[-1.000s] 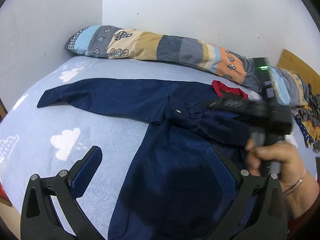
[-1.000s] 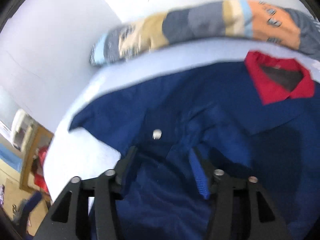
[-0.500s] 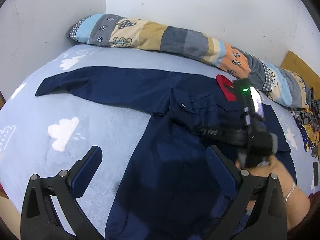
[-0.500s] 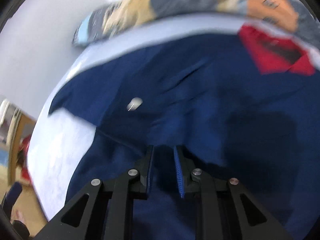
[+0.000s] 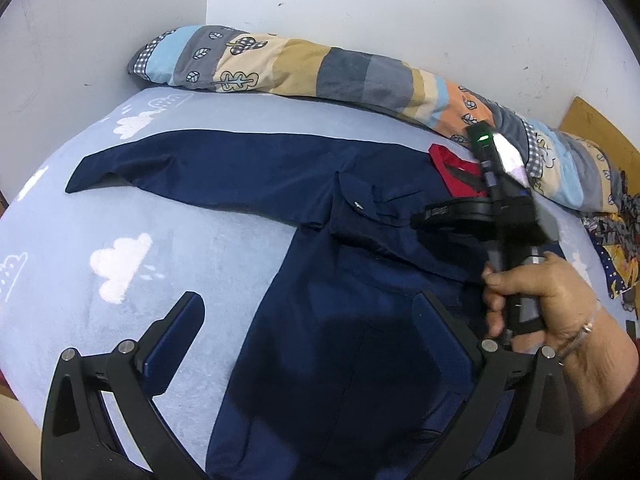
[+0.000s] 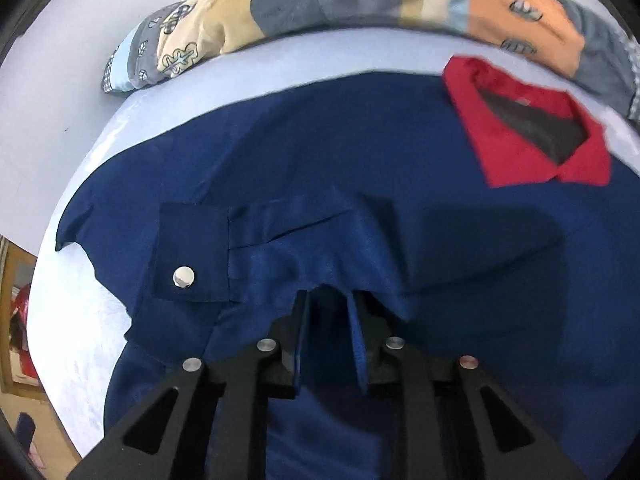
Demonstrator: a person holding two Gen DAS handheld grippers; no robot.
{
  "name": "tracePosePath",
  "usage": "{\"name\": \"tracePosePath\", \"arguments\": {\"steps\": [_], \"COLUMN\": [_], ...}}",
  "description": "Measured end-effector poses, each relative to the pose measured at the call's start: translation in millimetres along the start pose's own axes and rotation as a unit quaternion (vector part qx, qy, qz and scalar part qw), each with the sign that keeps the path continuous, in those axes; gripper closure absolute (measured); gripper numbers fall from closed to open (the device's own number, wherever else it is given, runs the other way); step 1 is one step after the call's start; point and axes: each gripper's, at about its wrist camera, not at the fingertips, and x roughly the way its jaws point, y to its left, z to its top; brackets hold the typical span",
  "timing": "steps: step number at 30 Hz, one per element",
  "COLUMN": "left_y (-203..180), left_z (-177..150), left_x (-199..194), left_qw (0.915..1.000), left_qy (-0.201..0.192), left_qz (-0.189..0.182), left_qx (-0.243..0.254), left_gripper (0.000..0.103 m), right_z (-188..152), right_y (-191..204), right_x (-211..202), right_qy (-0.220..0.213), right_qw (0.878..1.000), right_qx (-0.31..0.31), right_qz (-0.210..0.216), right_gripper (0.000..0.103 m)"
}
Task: Fold large clothes
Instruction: 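Open the right gripper and release the folded sleeve, then grasp the other navy sleeve with the left gripper and lift it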
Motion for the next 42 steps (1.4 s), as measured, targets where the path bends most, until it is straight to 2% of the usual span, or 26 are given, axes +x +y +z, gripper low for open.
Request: {"name": "tracePosePath", "arguments": {"steps": [2, 3, 4, 9, 12, 14, 16, 19, 22, 25, 28, 30, 32, 34, 37, 40, 42], "left_y": [-0.3, -0.7, -1.4, -10.8, -22.3, -30.4, -38.3, -49.0, -57.3, -62.3, -65.7, -62.1, -53.1, -32.0, 9.4, 72.6, 124.1], "left_z": [1.6, 1.8, 1.4, 0.5, -1.7, -3.3, -5.2, -7.4, -10.1, -12.6, -10.5, -6.6, 0.1, 12.3, 33.4, 58.4, 71.6], "left_x": [-1.6, -2.9, -3.9, -5.9, -3.5, 0.8, 5.5, 16.3, 27.6, 35.0, 36.7, 34.9, 33.9, 29.9, 28.0, 30.1, 35.5], "left_qw": [1.0000, 1.0000, 1.0000, 0.9999, 0.9999, 0.9999, 0.9997, 0.9993, 0.9987, 0.9986, 0.9985, 0.9984, 0.9979, 0.9984, 0.9964, 0.9893, 0.9796], "left_qy": [-0.001, -0.003, -0.004, -0.004, -0.005, 0.000, 0.002, 0.012, 0.025, 0.042, 0.042, 0.042, 0.053, 0.055, 0.068, 0.079, 0.081], "left_qz": [-0.004, -0.005, -0.006, -0.014, -0.009, -0.004, 0.007, 0.018, 0.028, 0.017, 0.016, 0.008, 0.007, 0.000, -0.009, -0.007, -0.006], "left_qx": [-0.001, -0.002, -0.003, -0.002, 0.007, 0.016, 0.024, 0.030, 0.034, 0.027, 0.032, 0.038, 0.036, 0.008, -0.050, -0.122, -0.184], "left_gripper": [0.000, 0.000, 0.000, 0.000, 0.000, 0.000, 0.000, 0.000, 0.000, 0.000, 0.000, 0.000, 0.000, 0.000, 0.000, 0.000, 0.000], "right_z": [-9.5, -14.4, -21.3, -82.0, -125.9, -144.4, -130.2, -113.4, -105.2, -108.3, -108.6, -107.3, -108.9, -113.5, -112.9, -114.9, -113.5], "right_y": [-7.4, -11.2, -16.6, -61.0, -100.6, -129.2, -140.9, -163.5, -163.3, -158.2, -158.0, -156.7, -157.5, -162.5, -170.2, -173.5, -172.7], "right_x": [-31.0, -45.8, -60.4, -135.4, -166.1, -161.1, -144.3, -140.3, -114.3, -89.9, -103.6, -127.4, -146.7, -157.8, -159.3, -167.9, -171.0], "right_qy": [-0.026, -0.044, -0.056, -0.084, -0.116, -0.110, -0.073, -0.081, -0.039, 0.019, 0.007, -0.037, -0.063, -0.083, -0.078, -0.092, -0.101], "right_qw": [1.000, 0.999, 0.998, 0.996, 0.991, 0.988, 0.985, 0.983, 0.984, 0.986, 0.985, 0.985, 0.983, 0.980, 0.978, 0.976, 0.976], "right_qx": [0.003, 0.000, -0.005, -0.007, 0.025, 0.065, 0.102, 0.156, 0.159, 0.156, 0.163, 0.161, 0.163, 0.172, 0.188, 0.197, 0.189], "right_qz": [0.015, 0.011, 0.001, -0.035, -0.059, -0.090, -0.116, -0.059, -0.064, -0.050, -0.050, -0.040, -0.048, -0.049, -0.039, -0.027, -0.033], "right_gripper": [0.080, 0.080, 0.076, 0.069, 0.047, 0.048, 0.051, 0.051, 0.050, 0.050, 0.051, 0.051, 0.049, 0.047, 0.046, 0.045, 0.045]}}
